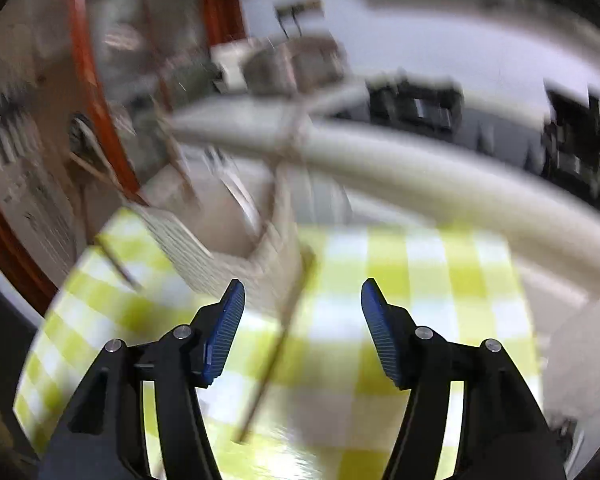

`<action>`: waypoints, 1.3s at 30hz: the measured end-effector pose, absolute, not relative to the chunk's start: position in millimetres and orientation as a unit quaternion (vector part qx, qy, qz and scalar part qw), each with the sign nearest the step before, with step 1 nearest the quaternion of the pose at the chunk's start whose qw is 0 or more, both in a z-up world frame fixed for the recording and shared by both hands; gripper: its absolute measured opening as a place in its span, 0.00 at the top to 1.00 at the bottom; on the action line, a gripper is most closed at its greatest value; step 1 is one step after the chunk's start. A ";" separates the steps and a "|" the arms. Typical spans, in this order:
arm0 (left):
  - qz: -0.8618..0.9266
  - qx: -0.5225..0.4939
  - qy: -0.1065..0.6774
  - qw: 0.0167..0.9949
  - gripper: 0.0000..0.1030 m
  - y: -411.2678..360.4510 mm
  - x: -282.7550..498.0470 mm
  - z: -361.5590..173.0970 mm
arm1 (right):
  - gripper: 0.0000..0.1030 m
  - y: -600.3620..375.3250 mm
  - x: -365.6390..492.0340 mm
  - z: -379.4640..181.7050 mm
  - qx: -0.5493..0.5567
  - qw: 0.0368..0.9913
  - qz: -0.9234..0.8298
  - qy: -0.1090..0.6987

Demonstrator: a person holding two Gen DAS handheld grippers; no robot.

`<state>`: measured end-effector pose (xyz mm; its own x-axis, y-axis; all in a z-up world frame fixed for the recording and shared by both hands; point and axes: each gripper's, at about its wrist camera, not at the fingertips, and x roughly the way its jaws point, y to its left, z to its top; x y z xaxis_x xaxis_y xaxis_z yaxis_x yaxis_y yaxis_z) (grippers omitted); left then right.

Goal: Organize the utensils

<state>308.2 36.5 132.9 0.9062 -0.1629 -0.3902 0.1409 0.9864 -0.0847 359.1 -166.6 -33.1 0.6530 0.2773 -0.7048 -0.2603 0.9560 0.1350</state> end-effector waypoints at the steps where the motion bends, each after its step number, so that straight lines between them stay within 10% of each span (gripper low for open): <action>1: -0.077 -0.026 0.200 0.976 0.94 37.1 306.2 131.9 | 0.54 -169.6 367.3 -47.4 0.025 0.905 0.139 0.402; 39: -0.091 -0.029 0.198 0.976 0.94 37.2 311.8 113.2 | 0.64 -130.8 414.0 -121.1 -0.043 0.894 0.083 0.438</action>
<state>311.8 37.2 113.2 0.9052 -0.1881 -0.3811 0.1652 0.9819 -0.0923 414.0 -130.8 -121.1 0.6032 0.1101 -0.7899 -0.1857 0.9826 -0.0048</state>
